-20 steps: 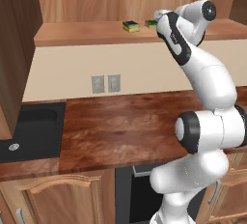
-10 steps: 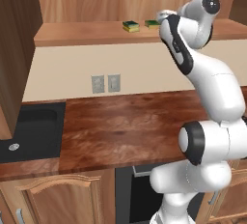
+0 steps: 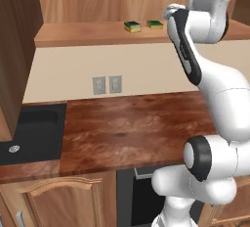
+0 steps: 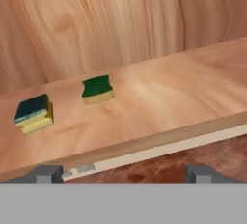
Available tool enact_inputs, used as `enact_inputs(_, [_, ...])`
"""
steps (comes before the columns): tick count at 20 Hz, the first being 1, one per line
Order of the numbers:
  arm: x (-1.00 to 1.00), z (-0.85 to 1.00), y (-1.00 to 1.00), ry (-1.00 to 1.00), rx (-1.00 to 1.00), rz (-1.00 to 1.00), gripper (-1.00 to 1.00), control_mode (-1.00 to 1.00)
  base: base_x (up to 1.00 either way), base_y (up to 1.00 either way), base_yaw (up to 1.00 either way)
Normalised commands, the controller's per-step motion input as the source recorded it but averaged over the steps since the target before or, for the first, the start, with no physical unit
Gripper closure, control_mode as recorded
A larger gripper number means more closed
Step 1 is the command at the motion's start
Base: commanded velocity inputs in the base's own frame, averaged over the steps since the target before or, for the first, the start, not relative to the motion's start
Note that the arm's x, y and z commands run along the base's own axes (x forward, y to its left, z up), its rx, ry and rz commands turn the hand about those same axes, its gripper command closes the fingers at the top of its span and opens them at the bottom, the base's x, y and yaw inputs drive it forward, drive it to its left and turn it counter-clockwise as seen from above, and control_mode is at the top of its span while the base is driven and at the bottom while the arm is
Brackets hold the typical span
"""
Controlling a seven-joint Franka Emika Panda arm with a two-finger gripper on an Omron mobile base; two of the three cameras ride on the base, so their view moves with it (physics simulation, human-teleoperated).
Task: Pick up the sponge and sponge from the sink, and place them back in the cabinet, and close the cabinet doors.
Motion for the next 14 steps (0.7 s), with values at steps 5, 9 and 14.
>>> enact_inputs(5, [-0.66, -0.05, 0.0, -0.05, 0.0, -0.09, -1.0, -1.0, 0.0, 0.0, 0.0])
enact_inputs(9, [-0.6, -0.03, 0.05, -0.02, 0.0, -0.04, -1.0, -1.0, 0.0, 0.0, 0.0])
enact_inputs(14, [-0.5, 0.0, 0.08, 0.05, 0.0, 0.0, -1.0, -1.0, 0.0, 0.0, 0.0])
